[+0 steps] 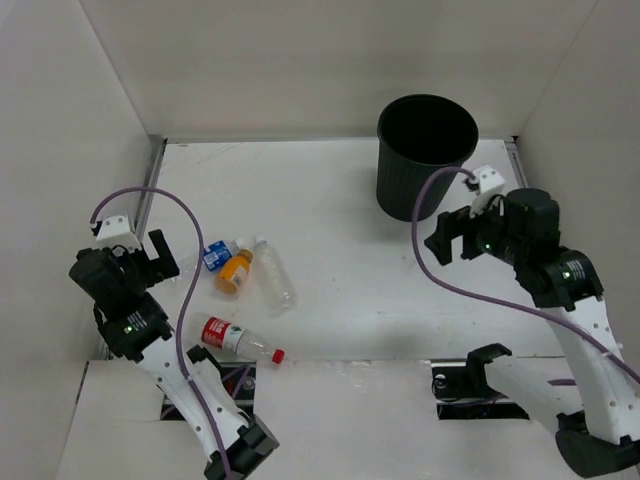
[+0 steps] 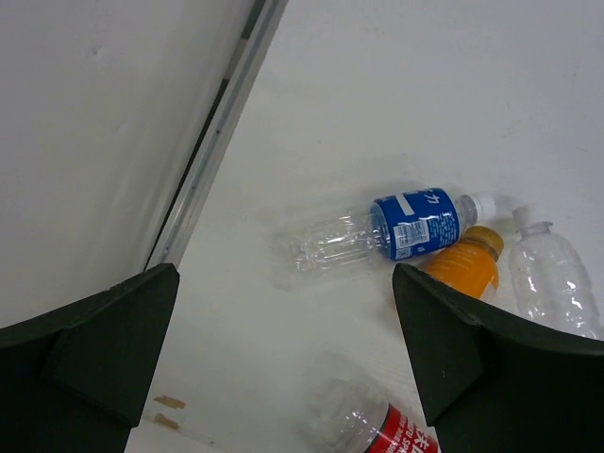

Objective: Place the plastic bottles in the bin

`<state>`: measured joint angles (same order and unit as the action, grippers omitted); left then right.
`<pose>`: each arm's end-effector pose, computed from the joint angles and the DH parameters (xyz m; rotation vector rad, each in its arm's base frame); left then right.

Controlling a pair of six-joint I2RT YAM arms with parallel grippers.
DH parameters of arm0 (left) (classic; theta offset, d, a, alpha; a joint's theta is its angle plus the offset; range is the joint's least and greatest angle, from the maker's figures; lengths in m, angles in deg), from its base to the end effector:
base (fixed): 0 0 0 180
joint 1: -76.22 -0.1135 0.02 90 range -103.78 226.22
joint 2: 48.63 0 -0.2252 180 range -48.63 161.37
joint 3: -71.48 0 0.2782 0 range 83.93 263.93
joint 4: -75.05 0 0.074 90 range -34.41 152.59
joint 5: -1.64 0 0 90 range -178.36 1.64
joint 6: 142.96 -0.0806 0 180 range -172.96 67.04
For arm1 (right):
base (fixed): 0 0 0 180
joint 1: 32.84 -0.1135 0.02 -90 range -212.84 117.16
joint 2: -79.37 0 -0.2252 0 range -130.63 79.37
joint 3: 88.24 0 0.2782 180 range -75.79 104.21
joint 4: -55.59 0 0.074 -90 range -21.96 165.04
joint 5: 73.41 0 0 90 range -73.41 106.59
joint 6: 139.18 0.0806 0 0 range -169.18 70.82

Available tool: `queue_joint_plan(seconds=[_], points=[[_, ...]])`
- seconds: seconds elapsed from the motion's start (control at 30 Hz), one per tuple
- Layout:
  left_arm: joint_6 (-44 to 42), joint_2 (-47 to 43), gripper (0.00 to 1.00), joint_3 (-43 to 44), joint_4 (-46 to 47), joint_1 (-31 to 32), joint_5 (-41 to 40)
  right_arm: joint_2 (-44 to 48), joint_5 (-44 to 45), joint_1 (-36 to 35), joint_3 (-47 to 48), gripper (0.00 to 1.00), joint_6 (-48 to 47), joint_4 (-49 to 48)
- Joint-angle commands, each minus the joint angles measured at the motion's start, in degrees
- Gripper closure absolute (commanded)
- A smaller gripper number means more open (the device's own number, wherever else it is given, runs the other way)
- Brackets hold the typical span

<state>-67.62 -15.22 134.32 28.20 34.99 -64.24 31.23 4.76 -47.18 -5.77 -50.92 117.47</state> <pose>0.1835 0.1170 0.3300 -0.1415 1.8517 0.2851 0.2236 0.0742 0.3674 -0.4151 2.0163 0.3482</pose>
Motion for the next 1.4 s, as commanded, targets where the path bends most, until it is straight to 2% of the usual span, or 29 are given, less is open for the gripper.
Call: queue_joint_plan(seconds=[0.0, 0.17, 0.27, 0.37, 0.47, 0.5, 0.53, 0.77, 0.87, 1.03, 1.13, 1.37], points=[[1.3, -2.6, 0.00, 3.4, -1.8, -2.3, 2.1, -0.9, -3.9, -8.8, -0.7, 0.00, -0.1, -5.4], [1.9, -7.4, 0.00, 3.5, -5.2, -4.8, 1.6, -9.5, -3.7, -25.1, 2.8, 0.00, -6.9, -6.8], [1.6, -8.5, 0.00, 3.8, -7.0, -5.9, -0.6, -18.0, 1.7, -36.0, 7.2, 0.00, -10.2, -7.8], [1.0, -8.4, 0.00, 5.6, -8.8, -6.4, -3.6, -27.3, 2.8, -41.9, 9.9, 0.00, -10.8, -10.1], [0.8, -8.5, 0.00, 8.0, -9.6, -6.4, -5.4, -35.8, -1.4, -42.2, 9.2, 0.00, -9.2, -15.6], [0.9, -7.5, 0.00, 10.5, -10.8, -6.4, -5.7, -43.5, -1.3, -41.9, 11.0, 0.00, -6.6, -18.9], [0.9, -7.5, 0.00, 10.5, -10.8, -6.4, -5.7, -43.5, -1.3, -41.9, 11.0, 0.00, -6.6, -18.9], [0.3, -5.6, 0.00, 12.3, -11.7, -6.5, -5.9, -56.1, 8.5, -40.9, 19.4, 0.00, 6.6, -31.8], [0.3, -4.9, 0.00, 11.7, -11.6, -5.7, -6.2, -60.9, 14.1, -41.0, 23.9, 0.00, 10.9, -31.6], [0.2, -4.0, 0.00, 11.8, -11.0, -5.7, -6.4, -66.6, 11.8, -41.0, 28.8, 0.00, 19.3, -30.7], [-0.7, -3.6, 0.00, 12.6, -11.0, -5.7, -6.7, -70.1, 12.5, -42.8, 32.1, 0.00, 20.0, -27.7], [-2.6, -1.9, 0.00, 15.9, -11.0, -5.7, -7.1, -70.3, 20.3, -45.2, 25.8, 0.00, 20.1, -25.0]])
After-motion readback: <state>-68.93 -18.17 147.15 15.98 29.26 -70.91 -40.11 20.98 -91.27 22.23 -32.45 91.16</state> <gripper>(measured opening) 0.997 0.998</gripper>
